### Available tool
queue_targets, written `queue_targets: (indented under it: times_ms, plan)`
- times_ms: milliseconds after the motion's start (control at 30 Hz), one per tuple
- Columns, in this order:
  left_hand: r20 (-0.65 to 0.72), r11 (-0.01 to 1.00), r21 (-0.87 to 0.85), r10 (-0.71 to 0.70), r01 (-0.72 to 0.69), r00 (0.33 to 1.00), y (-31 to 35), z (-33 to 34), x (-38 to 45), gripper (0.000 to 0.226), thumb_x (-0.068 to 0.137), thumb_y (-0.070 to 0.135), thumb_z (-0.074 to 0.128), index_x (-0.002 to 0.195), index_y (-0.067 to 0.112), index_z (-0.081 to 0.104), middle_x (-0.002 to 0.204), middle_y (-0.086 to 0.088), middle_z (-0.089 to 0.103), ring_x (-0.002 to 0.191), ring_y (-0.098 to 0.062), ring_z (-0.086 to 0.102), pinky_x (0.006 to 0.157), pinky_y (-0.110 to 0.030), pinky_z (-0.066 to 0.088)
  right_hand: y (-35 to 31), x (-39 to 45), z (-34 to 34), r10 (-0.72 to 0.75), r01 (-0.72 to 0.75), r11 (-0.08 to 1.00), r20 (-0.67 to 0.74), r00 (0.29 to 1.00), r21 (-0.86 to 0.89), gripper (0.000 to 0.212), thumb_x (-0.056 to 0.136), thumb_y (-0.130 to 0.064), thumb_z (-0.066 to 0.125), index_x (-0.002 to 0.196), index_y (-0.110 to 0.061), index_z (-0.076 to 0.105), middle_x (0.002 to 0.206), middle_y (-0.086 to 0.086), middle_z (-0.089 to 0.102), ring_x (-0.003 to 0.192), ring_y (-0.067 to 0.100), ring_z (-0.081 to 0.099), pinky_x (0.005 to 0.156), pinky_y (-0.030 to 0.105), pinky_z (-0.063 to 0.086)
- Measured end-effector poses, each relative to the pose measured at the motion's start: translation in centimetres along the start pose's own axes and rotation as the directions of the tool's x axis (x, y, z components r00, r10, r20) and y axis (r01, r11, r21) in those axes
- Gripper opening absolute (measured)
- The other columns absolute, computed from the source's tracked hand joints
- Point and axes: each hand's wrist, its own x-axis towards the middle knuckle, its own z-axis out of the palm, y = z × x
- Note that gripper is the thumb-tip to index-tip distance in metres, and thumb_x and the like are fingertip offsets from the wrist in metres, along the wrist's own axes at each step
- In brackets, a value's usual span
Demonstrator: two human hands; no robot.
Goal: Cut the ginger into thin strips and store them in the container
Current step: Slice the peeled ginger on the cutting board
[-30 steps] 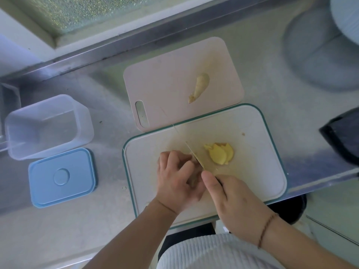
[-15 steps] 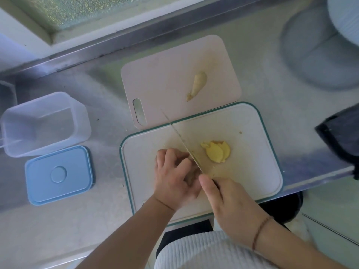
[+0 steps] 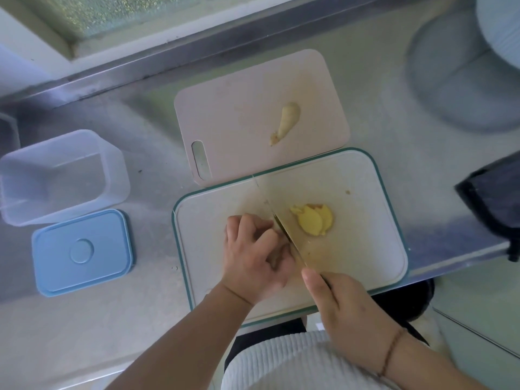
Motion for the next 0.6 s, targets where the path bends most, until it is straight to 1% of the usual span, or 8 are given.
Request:
queue_targets:
  times_ms: [100,167,233,267,367,433,500,600]
  plan:
    - [-0.004,1.0,0.0,0.024,-0.024,1.0,0.0,0.0,0.2,0.021,0.072,0.021,0.064,0.081,0.023,0.046,0.09,-0.006,0.055,0.078,-0.031,0.053,0.085,-0.028,0.031,-0.1,1.3,-0.2,-0.033,0.032,0.999,0.016,0.999,0.028,0.058,0.082,-0.068,0.022,0.057,-0.019,0.038,0.047,-0.008,0.04,0.048,0.007,0.037,0.052,0.02,0.035]
    - [-0.014,0.999,-0.001,0.033,-0.033,0.999,0.2,-0.1,0.2,0.017,0.079,0.026,0.061,0.082,0.023,0.045,0.095,-0.003,0.05,0.08,-0.028,0.049,0.083,-0.029,0.032,-0.5,2.3,-0.2,-0.061,0.06,0.997,0.019,0.998,0.053,0.062,0.083,-0.068,0.022,0.059,-0.015,0.043,0.048,-0.006,0.039,0.048,0.006,0.037,0.051,0.021,0.034]
    - [-0.015,1.0,0.001,0.016,-0.016,1.0,0.2,-0.1,0.2,0.016,0.088,0.033,0.054,0.081,0.023,0.044,0.091,-0.007,0.054,0.079,-0.03,0.05,0.078,-0.034,0.035,-0.8,2.8,0.0,-0.071,0.07,0.996,0.014,0.997,0.055,0.064,0.083,-0.067,0.022,0.06,-0.012,0.045,0.048,-0.005,0.039,0.048,0.006,0.038,0.051,0.022,0.035]
    - [-0.007,1.0,0.003,0.007,-0.007,1.0,0.1,-0.1,0.2,0.016,0.088,0.033,0.055,0.08,0.022,0.046,0.089,-0.009,0.056,0.078,-0.032,0.051,0.077,-0.034,0.035,-0.6,2.7,0.2,-0.068,0.067,0.997,0.008,0.998,0.048,0.063,0.083,-0.067,0.022,0.059,-0.014,0.044,0.048,-0.006,0.038,0.047,0.007,0.038,0.051,0.021,0.035]
    - [0.035,0.999,0.034,-0.017,0.016,0.999,-0.1,0.0,0.0,0.013,0.073,0.023,0.068,0.072,0.014,0.059,0.086,-0.01,0.058,0.076,-0.034,0.054,0.08,-0.034,0.035,0.2,0.7,0.4,-0.036,0.036,0.999,-0.005,0.999,-0.016,0.06,0.081,-0.07,0.02,0.057,-0.019,0.039,0.048,-0.004,0.037,0.05,0.009,0.039,0.052,0.02,0.035]
    - [0.049,0.999,0.048,-0.024,0.022,0.999,-0.2,0.0,-0.1,0.015,0.068,0.02,0.072,0.066,0.009,0.063,0.085,-0.01,0.059,0.076,-0.035,0.054,0.082,-0.032,0.034,0.5,0.2,0.4,-0.011,0.011,1.0,0.011,1.0,-0.022,0.059,0.08,-0.071,0.019,0.057,-0.02,0.039,0.048,-0.004,0.037,0.05,0.009,0.04,0.052,0.019,0.035]
    - [0.046,0.999,0.035,-0.016,0.014,0.999,-0.2,-0.1,-0.1,0.015,0.072,0.023,0.068,0.067,0.011,0.061,0.086,-0.01,0.06,0.076,-0.035,0.054,0.082,-0.03,0.032,0.2,1.5,0.5,-0.026,0.026,1.0,0.013,1.0,-0.011,0.061,0.079,-0.071,0.018,0.057,-0.019,0.041,0.048,-0.004,0.039,0.048,0.009,0.039,0.052,0.02,0.034]
    - [0.032,1.0,0.008,0.004,-0.004,0.999,-0.1,-0.2,0.0,0.018,0.079,0.03,0.063,0.078,0.02,0.048,0.087,-0.011,0.06,0.077,-0.034,0.053,0.08,-0.032,0.033,-0.6,3.9,0.9,-0.059,0.059,0.998,0.007,0.998,-0.016,0.073,0.08,-0.072,0.015,0.064,-0.01,0.051,0.052,-0.003,0.045,0.05,0.011,0.042,0.053,0.025,0.036]
